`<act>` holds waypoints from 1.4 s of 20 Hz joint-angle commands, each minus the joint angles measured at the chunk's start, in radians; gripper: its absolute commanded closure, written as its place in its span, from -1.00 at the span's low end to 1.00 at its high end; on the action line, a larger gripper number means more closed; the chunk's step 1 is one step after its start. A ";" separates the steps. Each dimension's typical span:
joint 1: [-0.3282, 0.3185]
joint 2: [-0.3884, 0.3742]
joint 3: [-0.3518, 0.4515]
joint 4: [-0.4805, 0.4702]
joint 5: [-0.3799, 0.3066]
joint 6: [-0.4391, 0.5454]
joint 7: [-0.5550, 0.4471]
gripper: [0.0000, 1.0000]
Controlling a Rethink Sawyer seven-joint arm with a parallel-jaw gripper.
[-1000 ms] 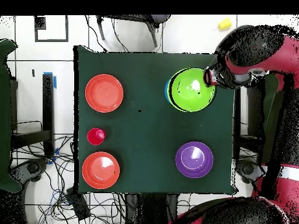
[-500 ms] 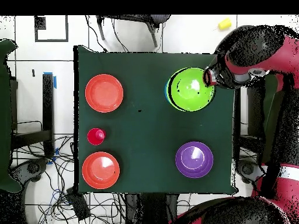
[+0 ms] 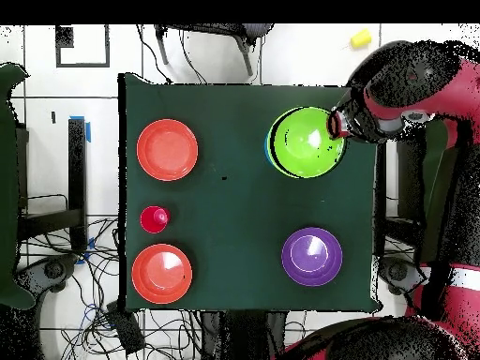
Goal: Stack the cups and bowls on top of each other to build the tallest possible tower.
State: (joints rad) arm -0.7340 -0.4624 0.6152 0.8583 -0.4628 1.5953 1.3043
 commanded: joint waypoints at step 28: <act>-0.013 0.031 0.009 0.072 0.047 -0.079 -0.122 1.00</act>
State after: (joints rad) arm -0.7450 -0.4548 0.6153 0.8588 -0.4184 1.5617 1.3043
